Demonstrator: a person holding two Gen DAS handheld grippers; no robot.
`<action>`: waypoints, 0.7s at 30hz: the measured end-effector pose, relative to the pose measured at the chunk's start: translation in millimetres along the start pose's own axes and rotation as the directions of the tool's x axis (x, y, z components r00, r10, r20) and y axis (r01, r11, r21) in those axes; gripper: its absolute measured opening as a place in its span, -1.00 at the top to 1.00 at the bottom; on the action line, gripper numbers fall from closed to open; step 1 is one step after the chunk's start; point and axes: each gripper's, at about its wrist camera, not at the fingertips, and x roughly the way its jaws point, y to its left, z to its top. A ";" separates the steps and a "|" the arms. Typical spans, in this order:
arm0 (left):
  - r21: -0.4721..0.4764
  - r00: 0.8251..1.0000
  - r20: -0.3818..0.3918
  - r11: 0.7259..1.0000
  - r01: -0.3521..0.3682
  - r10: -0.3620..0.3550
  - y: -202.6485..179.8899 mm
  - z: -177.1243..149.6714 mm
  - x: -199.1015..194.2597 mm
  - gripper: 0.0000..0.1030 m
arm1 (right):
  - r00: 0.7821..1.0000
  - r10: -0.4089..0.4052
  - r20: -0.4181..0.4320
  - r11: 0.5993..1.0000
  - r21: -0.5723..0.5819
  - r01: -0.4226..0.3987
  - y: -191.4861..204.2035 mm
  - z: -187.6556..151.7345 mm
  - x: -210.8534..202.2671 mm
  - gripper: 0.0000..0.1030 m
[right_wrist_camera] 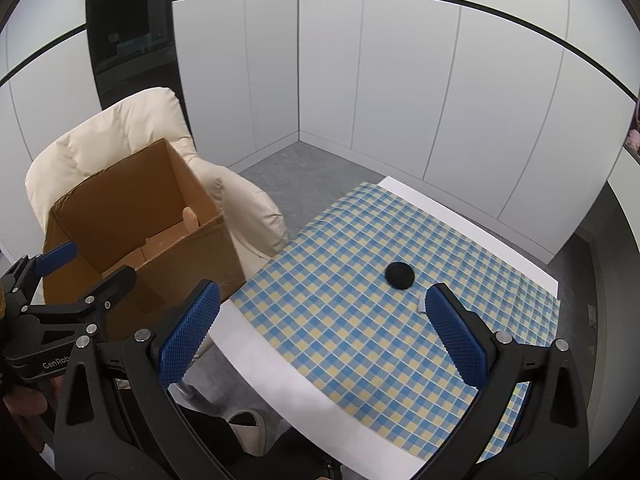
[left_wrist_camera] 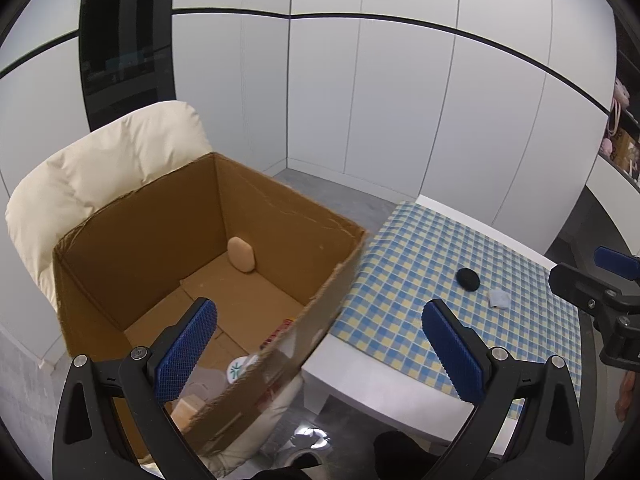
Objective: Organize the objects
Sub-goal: 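Withdraw both tools from the box back toward the checked cloth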
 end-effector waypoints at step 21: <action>0.060 0.996 -0.025 0.994 0.087 -0.086 -54.8 0.2 10.3 -0.99 | 0.998 -0.065 -0.018 0.995 0.071 0.066 -55.2 -16.5 -12.6 -1.00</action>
